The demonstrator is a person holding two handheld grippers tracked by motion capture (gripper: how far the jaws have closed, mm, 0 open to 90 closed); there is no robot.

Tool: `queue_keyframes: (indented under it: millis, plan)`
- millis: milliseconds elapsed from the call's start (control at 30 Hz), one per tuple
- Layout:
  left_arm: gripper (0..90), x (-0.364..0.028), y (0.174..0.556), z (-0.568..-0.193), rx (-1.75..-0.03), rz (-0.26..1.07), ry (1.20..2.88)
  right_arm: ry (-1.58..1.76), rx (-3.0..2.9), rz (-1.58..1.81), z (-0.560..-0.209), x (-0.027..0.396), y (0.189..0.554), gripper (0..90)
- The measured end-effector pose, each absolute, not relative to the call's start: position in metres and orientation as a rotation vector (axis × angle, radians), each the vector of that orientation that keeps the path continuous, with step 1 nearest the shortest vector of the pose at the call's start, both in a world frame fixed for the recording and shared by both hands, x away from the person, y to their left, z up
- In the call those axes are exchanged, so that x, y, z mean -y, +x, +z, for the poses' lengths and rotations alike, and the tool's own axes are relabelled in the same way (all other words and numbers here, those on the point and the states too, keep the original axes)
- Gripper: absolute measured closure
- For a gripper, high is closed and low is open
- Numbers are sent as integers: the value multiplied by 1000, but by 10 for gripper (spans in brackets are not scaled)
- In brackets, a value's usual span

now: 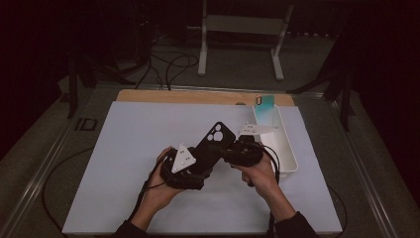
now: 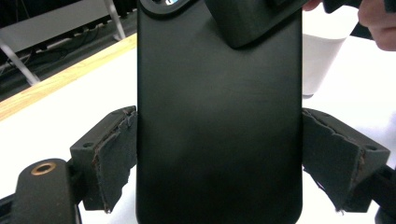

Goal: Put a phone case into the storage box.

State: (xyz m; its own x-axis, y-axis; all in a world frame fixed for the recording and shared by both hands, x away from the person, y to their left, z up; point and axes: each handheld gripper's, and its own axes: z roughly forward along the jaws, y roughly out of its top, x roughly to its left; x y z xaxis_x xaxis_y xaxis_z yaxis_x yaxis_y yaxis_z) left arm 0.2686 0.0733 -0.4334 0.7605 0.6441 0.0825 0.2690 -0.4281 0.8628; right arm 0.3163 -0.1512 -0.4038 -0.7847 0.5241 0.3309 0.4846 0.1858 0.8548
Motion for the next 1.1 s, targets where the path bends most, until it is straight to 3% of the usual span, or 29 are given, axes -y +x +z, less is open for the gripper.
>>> queue_keyframes:
  millis: [533,567,600,667,700,1100]
  plan:
    - [156,-73,268,-436,-680,542,2034,1038,-2397,1716,-403,146,313,776]
    - [385,-72,268,-437,-696,559,2036,1025,-2389,1730,-402,145,313,804]
    - [337,-72,268,-437,-696,559,2036,1018,-2388,1722,-402,144,312,809]
    - [327,-72,268,-437,-685,548,2043,1017,-2384,1716,-401,143,311,811]
    - [327,-73,269,-437,-694,534,2036,995,-2367,1678,-400,143,309,856]
    - [279,-86,275,-433,-724,443,1993,930,-2377,1676,-395,149,309,858]
